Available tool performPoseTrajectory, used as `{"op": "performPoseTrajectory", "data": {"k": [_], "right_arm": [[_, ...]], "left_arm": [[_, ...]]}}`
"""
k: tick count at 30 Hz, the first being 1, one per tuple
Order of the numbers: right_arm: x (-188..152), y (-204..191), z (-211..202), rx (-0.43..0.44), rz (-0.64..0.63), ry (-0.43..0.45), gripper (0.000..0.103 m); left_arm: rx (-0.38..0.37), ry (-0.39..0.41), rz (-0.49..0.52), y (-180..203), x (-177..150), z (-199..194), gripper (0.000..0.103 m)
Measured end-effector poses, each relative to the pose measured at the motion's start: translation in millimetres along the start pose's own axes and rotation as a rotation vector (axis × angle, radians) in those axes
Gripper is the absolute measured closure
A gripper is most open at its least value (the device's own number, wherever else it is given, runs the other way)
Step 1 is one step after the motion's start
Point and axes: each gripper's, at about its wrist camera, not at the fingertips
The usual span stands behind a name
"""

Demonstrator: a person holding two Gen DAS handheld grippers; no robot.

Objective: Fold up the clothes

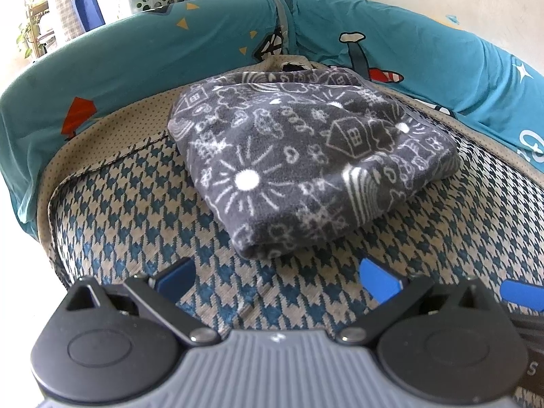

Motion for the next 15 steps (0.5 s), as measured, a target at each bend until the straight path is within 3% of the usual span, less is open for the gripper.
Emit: {"op": "performPoseTrajectory", "data": {"k": [15], "right_arm": [[1.3, 0.5, -0.4, -0.001, -0.01, 0.014, 0.044]], "left_arm": [[0.0, 0.001, -0.003, -1.6, 0.6, -1.0, 0.0]]}}
Point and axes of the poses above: each gripper's, at about its wrist camera, not at the fingertips, and z roughly the way its jaws point, y to its right, x to its top, and after that the axes turned 11 degrees about y, right-handed
